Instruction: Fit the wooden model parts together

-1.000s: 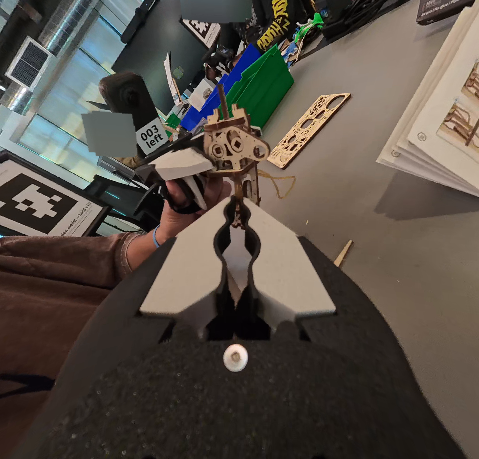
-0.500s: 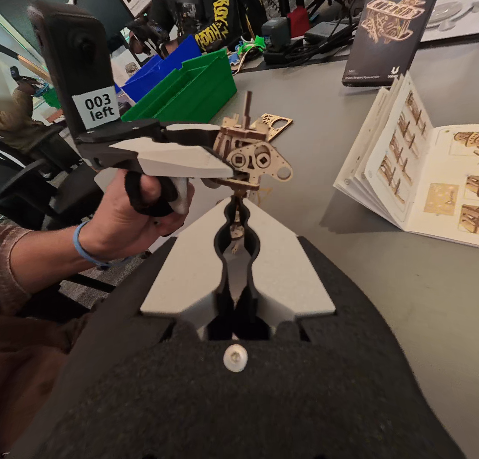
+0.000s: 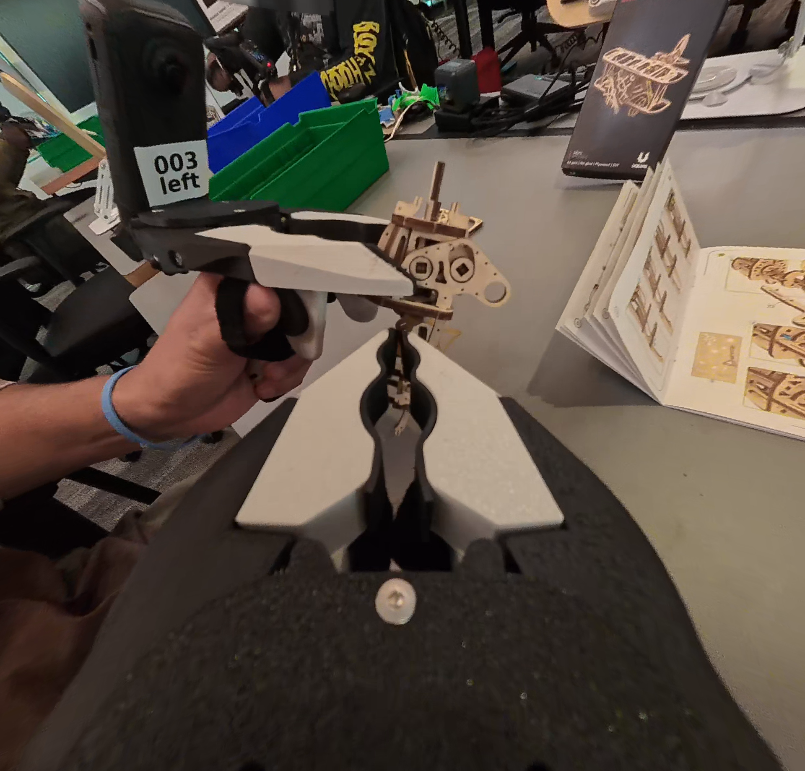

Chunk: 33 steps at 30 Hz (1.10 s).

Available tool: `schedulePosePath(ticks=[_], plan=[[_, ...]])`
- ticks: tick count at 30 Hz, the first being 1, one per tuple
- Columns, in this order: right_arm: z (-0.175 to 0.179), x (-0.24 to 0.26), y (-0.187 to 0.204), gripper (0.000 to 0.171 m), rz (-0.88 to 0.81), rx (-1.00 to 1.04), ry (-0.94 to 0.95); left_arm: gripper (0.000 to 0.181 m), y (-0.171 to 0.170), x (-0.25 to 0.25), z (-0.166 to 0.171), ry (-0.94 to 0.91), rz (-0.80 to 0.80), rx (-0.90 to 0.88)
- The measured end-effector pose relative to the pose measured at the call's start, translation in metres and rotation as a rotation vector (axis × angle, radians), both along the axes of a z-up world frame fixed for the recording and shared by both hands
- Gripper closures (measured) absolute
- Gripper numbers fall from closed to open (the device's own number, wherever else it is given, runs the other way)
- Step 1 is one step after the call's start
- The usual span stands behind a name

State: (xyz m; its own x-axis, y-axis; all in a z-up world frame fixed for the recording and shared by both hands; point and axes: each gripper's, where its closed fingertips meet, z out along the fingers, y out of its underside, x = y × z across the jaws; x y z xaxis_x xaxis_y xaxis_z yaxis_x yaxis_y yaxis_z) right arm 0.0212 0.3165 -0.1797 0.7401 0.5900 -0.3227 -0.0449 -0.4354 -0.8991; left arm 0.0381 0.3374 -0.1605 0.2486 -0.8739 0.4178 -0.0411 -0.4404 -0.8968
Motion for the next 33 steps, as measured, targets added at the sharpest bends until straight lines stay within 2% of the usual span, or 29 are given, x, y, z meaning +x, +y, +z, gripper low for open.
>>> schedulePosePath(ticks=[10,33], plan=[[0.0024,0.005,-0.0034,0.171,0.032,-0.063,-0.018,0.138,-0.0033,0.0015,-0.0002,0.036,-0.016,0.066],[-0.0028,-0.001,-0.0067,0.17,0.046,-0.094,-0.039,0.138,-0.0082,0.0057,0.0002,0.033,-0.043,0.071]])
